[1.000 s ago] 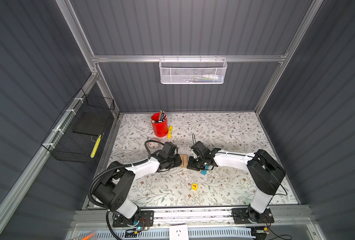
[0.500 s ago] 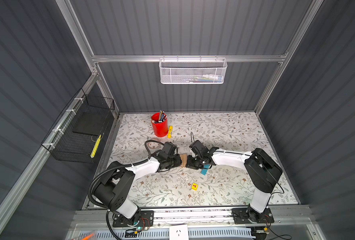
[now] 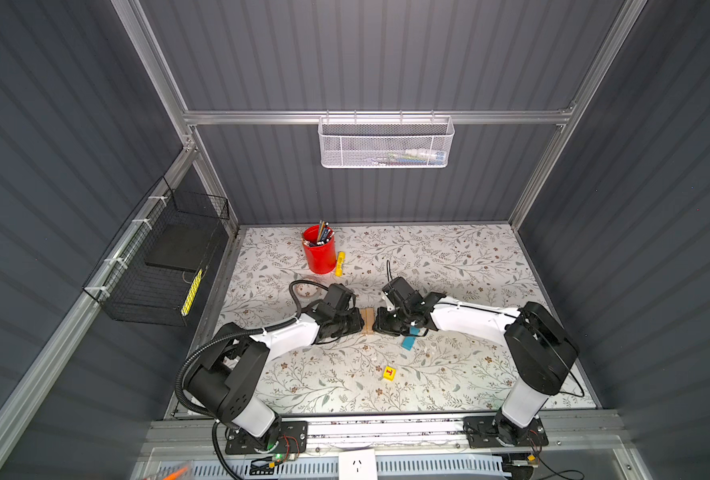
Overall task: Build the wood block tower
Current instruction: 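Press the upright wood bars together between left and right grippers, then open both grippers and draw them back from the upright bars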
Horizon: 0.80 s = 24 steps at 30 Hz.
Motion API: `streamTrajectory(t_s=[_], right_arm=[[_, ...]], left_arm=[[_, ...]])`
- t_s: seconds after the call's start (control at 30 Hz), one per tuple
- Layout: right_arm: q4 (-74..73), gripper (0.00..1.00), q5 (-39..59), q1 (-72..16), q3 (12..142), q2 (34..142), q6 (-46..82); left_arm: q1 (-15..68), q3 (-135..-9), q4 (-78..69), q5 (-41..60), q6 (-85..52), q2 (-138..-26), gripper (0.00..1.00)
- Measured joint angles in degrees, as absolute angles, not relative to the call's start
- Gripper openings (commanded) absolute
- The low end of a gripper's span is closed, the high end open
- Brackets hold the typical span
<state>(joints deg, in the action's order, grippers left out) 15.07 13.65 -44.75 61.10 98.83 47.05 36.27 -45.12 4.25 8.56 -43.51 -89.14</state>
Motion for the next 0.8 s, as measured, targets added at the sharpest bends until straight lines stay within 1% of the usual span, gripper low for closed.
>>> streamTrajectory(t_s=[0.07,0.27,0.5,0.7,0.8], right_arm=[[15.4,0.25,13.5,-44.3,61.2,98.3,46.5],[18.2,0.32,11.5,-42.8,62.0,97.7,44.1],[22.8,0.38,7.8,-41.6,62.1,94.8,39.9],[28.5,0.48,3.7,-41.6,62.9,92.6,37.9],[31.3,0.55,2.3,-41.6,62.7,92.1,38.4]], left_arm=[[36.3,-45.2,4.7,8.4,-43.5,-88.4,0.31],[36.3,-45.4,6.5,6.8,-42.8,-84.4,0.36],[36.3,-45.9,11.0,4.0,-41.4,-79.5,0.43],[36.3,-45.9,15.8,1.6,-40.4,-75.6,0.47],[36.3,-45.9,17.8,1.0,-40.0,-73.6,0.48]])
